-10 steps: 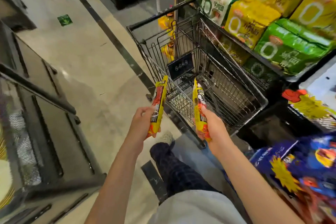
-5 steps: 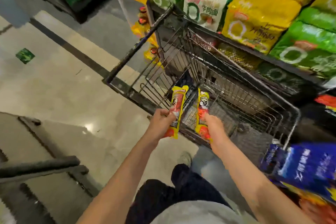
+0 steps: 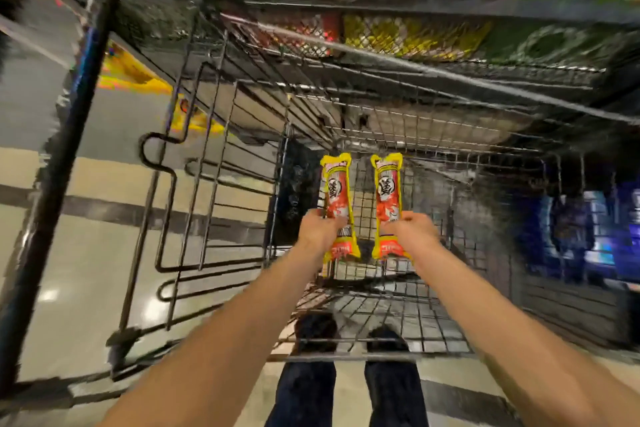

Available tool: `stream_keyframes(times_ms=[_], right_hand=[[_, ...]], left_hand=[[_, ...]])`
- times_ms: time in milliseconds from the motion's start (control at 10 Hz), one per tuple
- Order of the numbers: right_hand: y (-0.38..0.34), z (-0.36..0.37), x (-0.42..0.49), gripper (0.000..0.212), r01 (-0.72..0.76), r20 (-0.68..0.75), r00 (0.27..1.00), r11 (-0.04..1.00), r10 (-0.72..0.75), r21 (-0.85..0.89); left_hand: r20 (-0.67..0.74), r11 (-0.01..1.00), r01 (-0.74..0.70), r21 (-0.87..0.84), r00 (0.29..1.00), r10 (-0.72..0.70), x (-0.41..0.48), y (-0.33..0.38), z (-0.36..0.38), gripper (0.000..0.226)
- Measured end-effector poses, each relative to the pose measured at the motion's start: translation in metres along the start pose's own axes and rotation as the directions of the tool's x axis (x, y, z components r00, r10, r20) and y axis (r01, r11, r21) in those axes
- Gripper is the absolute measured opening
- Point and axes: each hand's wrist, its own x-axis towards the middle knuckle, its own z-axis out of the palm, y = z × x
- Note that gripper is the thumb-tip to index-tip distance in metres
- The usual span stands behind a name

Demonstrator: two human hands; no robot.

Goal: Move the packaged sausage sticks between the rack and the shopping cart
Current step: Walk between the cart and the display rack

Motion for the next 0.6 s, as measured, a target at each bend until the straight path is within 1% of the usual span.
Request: stream_keyframes(times_ms=[100,200,300,400,500,600], right_hand=[[0.001,0.03,0.048,0.033,-0.055,-0.03,0.998,0.999,0.054,-0.001],[0.009,0.054,0.095,0.03,0.019,-0.096,0.995,1.0,-0.018,0.013],[0.017,0.068,0.131,0.018,0.03,-0.16,0.986,0.988,-0.054,-0.153],[0.024,0.074,0.159,0.03,0.066,-0.167,0.98,0.968,-0.108,-0.241],[0.026,0.086,0.176,0.026,0.105,-0.203,0.965,0.953,-0.166,-0.283],[0.033,0.096,0.186,0.026,0.088,-0.227,0.957,0.928,-0.18,-0.363]], left_hand=[[0.008,0.996,-0.038,0.081,0.999,0.037,0.057,-0.008,0.011,0.039],[0.035,0.988,-0.102,0.113,0.995,0.098,0.105,-0.017,0.023,0.045],[0.033,0.963,-0.162,0.215,0.987,0.158,0.142,-0.028,0.046,0.048],[-0.004,0.954,-0.174,0.242,0.984,0.18,0.166,-0.03,0.067,0.035],[-0.06,0.954,-0.148,0.259,0.984,0.169,0.185,-0.031,0.079,0.031],[-0.085,0.943,-0.11,0.313,0.986,0.143,0.198,-0.035,0.084,0.031]])
